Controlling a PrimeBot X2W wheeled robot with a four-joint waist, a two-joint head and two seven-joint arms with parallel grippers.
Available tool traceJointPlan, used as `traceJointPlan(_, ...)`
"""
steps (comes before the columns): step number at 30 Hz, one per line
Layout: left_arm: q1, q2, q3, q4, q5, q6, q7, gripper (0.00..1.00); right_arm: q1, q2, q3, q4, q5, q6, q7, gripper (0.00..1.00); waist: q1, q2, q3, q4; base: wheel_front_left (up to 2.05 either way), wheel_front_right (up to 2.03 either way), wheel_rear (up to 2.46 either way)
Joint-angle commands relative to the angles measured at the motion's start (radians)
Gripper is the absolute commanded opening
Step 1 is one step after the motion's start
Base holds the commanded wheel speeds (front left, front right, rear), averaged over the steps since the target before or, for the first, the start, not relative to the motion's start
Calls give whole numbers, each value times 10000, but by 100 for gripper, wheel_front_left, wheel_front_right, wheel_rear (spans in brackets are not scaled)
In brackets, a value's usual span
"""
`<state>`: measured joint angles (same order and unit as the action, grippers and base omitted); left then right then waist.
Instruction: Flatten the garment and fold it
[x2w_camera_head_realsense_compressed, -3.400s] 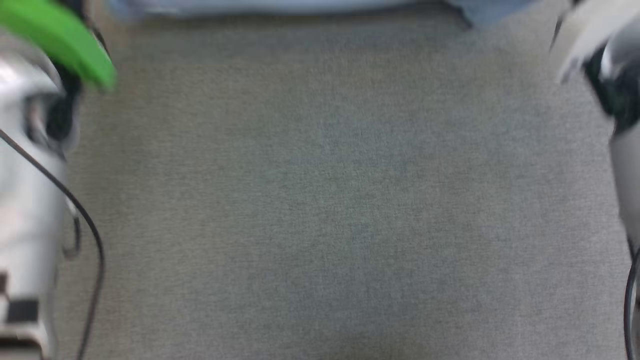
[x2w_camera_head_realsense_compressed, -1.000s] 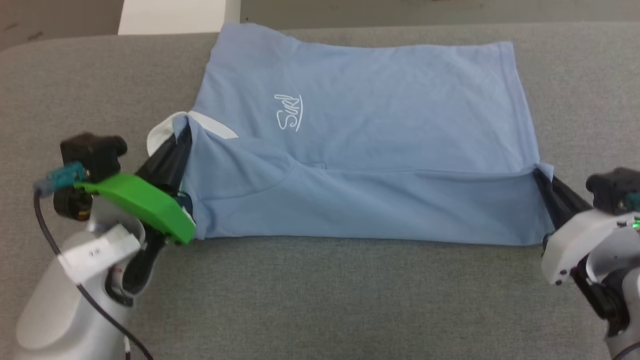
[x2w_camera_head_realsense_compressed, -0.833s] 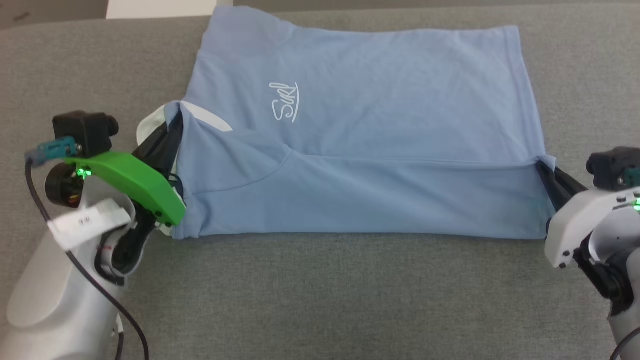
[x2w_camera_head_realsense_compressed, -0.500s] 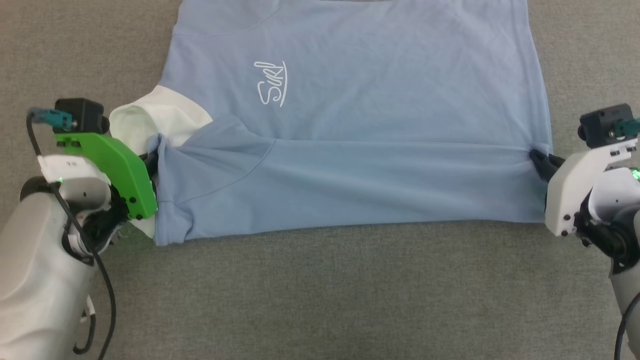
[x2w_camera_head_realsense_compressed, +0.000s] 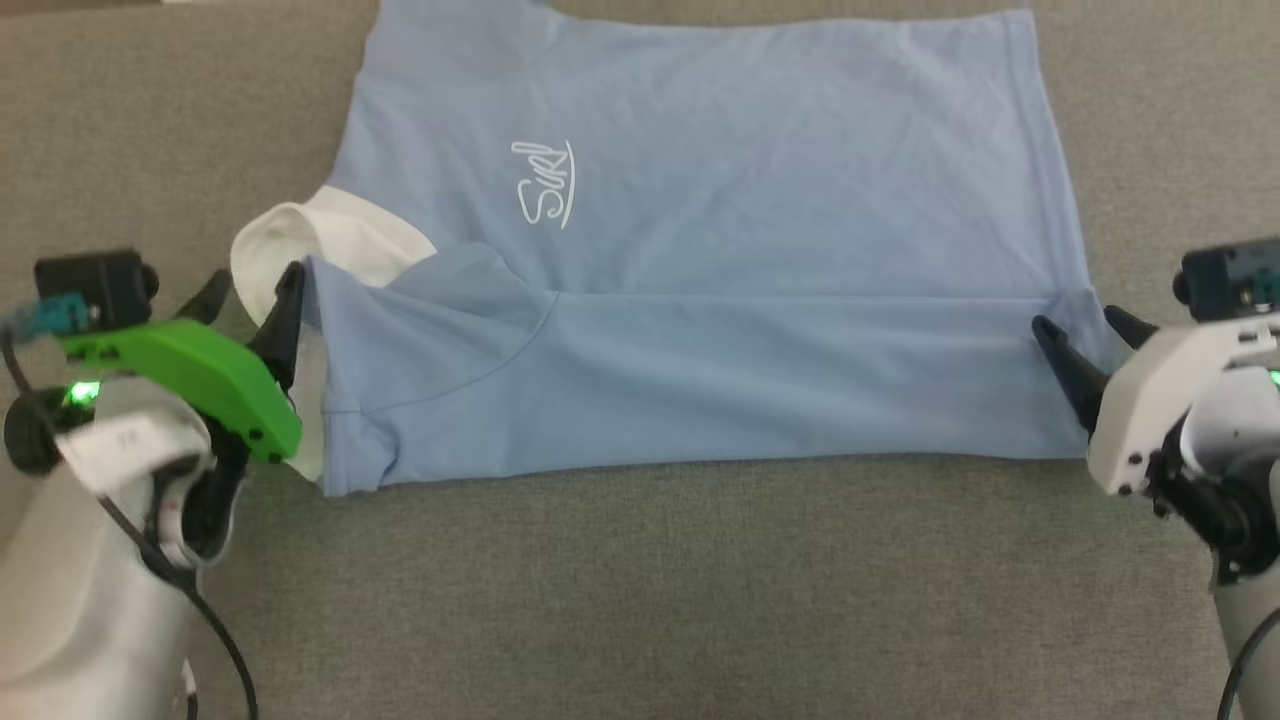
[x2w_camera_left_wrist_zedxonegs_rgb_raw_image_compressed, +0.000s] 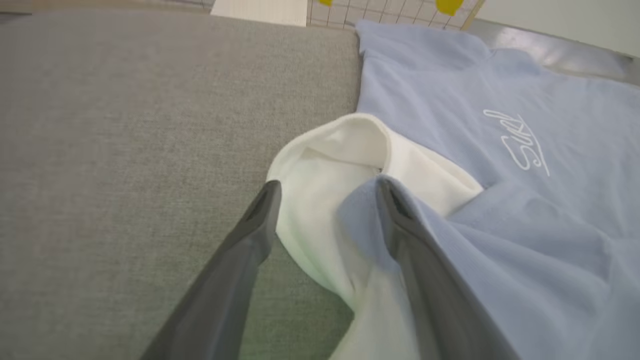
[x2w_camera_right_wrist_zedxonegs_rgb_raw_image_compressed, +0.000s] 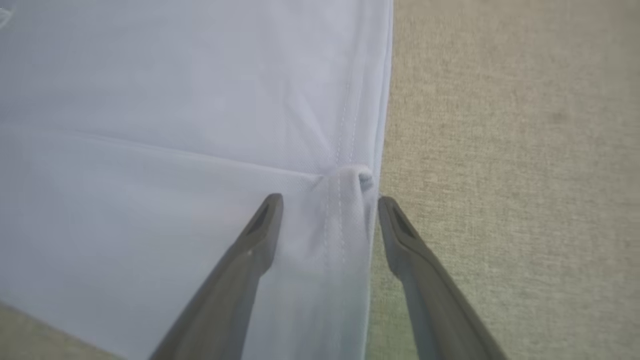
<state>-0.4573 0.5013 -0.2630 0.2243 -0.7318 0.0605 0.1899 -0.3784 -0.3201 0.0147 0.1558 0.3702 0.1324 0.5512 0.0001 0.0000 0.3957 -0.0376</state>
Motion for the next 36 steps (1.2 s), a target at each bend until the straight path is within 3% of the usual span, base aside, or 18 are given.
traceJointPlan(1,328,-49,33,-172,371,152,-556,100,292,114,-72,-188,-74,-17,-416,100,-1,0,-448,64,0,0,0)
traceJointPlan(4,1090,-390,170,-724,830,599,-2036,100,919,307,-245,-666,-225,-17,-1598,100,-1,0,-841,126,0,0,0)
traceJointPlan(8,2222,-953,107,-1389,1006,965,-3159,100,1783,964,-635,-1176,-341,-17,-3460,100,-1,0,-1276,197,0,0,0)
traceJointPlan(14,3523,-1393,-169,-1738,1127,1441,-3568,100,2802,1902,-794,-1612,-606,-17,-5973,100,-1,0,-1623,88,0,0,0)
traceJointPlan(20,3830,-1463,-332,-1367,1229,1772,-3366,100,3210,2246,-724,-1444,-900,-17,-7381,100,-1,0,-1770,-92,0,0,0)
traceJointPlan(28,3616,-1783,-237,-669,489,2104,-2198,100,3251,2463,-522,-1217,-1119,-17,-7700,100,-1,0,-1796,-445,0,0,0)
traceJointPlan(36,3394,-1910,-152,211,-87,3107,-316,100,3210,2535,-245,-1126,-1222,-17,-7682,100,-1,0,-1727,-810,0,0,0)
